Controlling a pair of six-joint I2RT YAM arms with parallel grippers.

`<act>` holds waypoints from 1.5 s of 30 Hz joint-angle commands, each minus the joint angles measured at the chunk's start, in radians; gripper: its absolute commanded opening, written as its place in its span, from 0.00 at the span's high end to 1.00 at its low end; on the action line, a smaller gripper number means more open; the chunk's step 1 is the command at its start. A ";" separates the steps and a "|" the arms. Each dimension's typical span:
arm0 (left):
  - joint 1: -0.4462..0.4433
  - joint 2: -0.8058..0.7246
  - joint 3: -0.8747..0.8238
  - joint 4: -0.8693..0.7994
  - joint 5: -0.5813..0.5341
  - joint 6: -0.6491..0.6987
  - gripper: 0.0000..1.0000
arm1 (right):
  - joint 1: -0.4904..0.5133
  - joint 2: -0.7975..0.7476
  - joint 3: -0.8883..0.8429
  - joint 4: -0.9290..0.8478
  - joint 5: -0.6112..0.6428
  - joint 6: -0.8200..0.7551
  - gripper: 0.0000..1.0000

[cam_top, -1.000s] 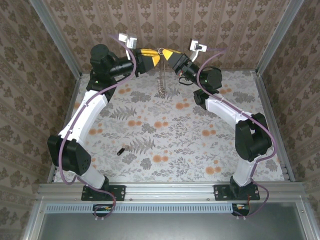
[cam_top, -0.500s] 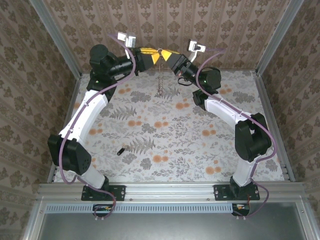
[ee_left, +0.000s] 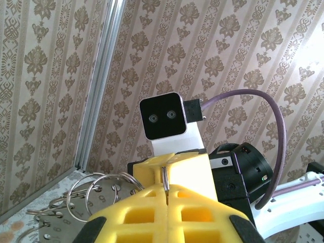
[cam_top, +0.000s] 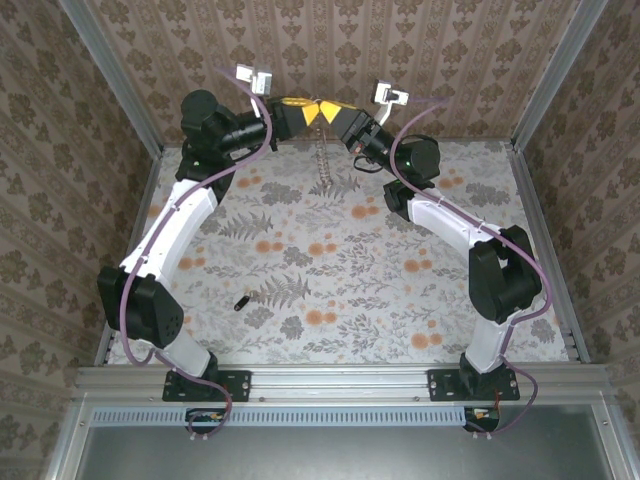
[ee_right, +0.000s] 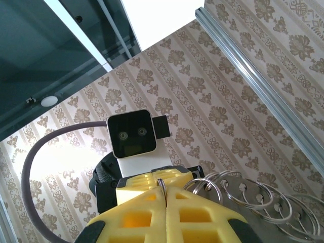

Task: Put the keys on the keyring

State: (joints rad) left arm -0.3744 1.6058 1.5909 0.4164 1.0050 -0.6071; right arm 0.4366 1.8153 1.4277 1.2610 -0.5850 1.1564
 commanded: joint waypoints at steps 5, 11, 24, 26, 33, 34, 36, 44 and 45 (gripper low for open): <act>-0.005 -0.012 -0.018 0.036 0.020 0.010 1.00 | 0.007 -0.002 0.027 0.047 -0.006 0.020 0.85; 0.015 -0.030 -0.014 -0.033 0.071 0.071 1.00 | -0.053 -0.086 -0.049 -0.105 0.007 -0.004 0.39; 0.036 -0.057 0.122 -0.553 0.228 0.463 1.00 | -0.127 -0.238 0.041 -0.848 -0.205 -0.335 0.36; 0.040 -0.047 0.151 -0.613 0.256 0.498 1.00 | -0.127 -0.238 0.067 -0.925 -0.260 -0.378 0.37; 0.045 -0.017 0.200 -0.699 0.311 0.549 1.00 | -0.122 -0.258 0.089 -1.053 -0.373 -0.485 0.47; 0.045 -0.014 0.201 -0.703 0.313 0.551 1.00 | -0.118 -0.264 0.087 -1.055 -0.376 -0.494 0.47; 0.045 -0.010 0.205 -0.708 0.320 0.552 1.00 | -0.112 -0.277 0.083 -1.060 -0.386 -0.515 0.49; 0.044 -0.009 0.204 -0.727 0.331 0.562 1.00 | -0.089 -0.290 0.086 -1.047 -0.391 -0.546 0.48; 0.043 -0.009 0.204 -0.728 0.331 0.563 1.00 | -0.086 -0.292 0.088 -1.044 -0.391 -0.547 0.48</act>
State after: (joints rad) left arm -0.3367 1.6001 1.7596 -0.3084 1.2922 -0.0757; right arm 0.3435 1.5501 1.4914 0.2119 -0.9508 0.6407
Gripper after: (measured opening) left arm 0.044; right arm 0.516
